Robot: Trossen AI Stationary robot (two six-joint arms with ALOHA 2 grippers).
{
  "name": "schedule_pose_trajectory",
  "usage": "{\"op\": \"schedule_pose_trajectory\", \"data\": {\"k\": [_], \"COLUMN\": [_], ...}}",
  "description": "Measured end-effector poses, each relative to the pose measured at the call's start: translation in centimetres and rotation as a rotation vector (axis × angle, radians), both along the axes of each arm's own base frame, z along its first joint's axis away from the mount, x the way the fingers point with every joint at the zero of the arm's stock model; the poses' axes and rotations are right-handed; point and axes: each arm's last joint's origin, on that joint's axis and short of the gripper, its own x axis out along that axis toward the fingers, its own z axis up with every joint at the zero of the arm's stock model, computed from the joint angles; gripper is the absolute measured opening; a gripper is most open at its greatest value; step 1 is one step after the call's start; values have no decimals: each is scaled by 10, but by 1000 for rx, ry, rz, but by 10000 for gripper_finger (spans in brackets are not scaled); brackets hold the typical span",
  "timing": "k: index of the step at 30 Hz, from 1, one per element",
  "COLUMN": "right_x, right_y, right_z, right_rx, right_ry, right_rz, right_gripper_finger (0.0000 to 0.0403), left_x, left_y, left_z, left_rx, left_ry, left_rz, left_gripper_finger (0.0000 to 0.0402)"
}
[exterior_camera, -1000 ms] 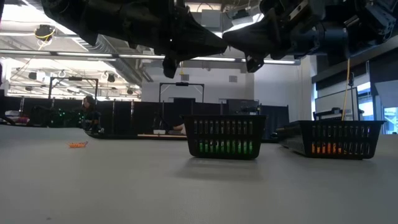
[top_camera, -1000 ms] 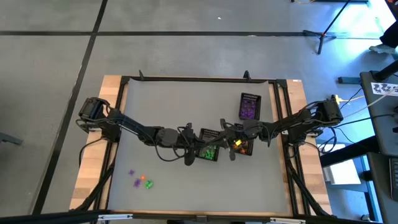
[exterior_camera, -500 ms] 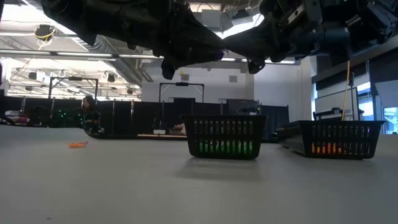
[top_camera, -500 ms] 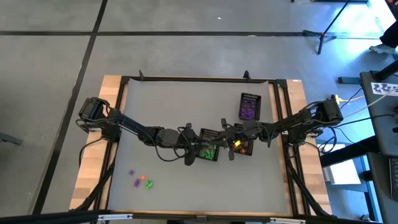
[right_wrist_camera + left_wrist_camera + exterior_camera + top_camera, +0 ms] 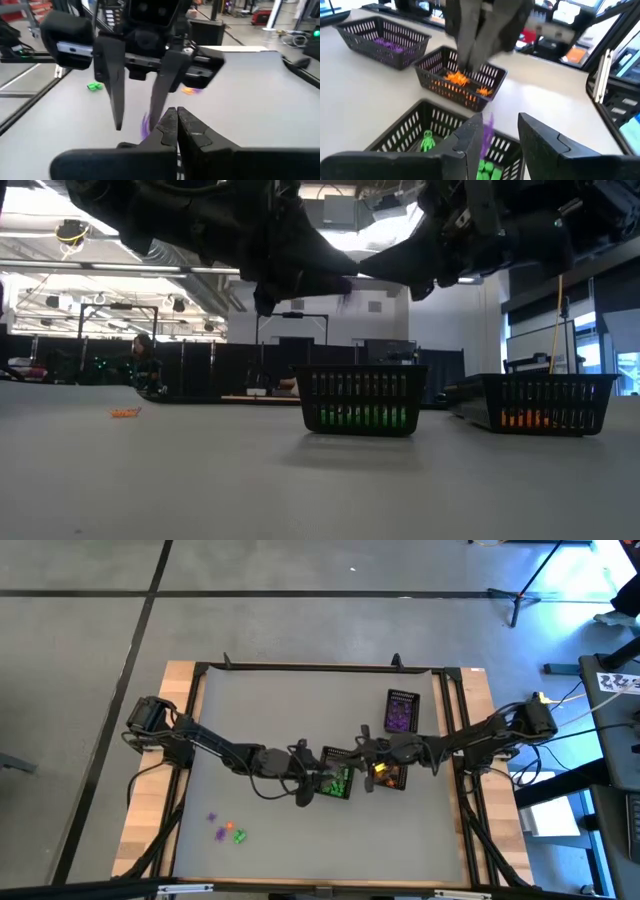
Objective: Sort Halloween decoration
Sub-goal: Put the purple spider toy into the top bin
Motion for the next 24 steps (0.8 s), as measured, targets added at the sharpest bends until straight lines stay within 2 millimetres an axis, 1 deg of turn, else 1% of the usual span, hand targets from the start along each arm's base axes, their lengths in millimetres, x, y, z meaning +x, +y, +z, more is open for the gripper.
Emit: {"op": "schedule_pose_trajectory", "data": {"k": [6, 12, 24], "right_x": [-15, -32, -35], "right_y": [-3, -6, -7], "right_z": [13, 13, 12], "right_rx": [-32, -37, -39], "right_ry": [17, 7, 17], "right_rz": [-41, -75, -76], "right_gripper_finger": [0, 0, 0], "left_x": [-1, -1, -2], "left_y": [1, 1, 3], "left_z": [-3, -4, -6], "left_rx": [-3, -7, -27], "left_ry": [28, 36, 64], "left_rz": [26, 28, 38], "left_gripper_finger": [119, 119, 119]}}
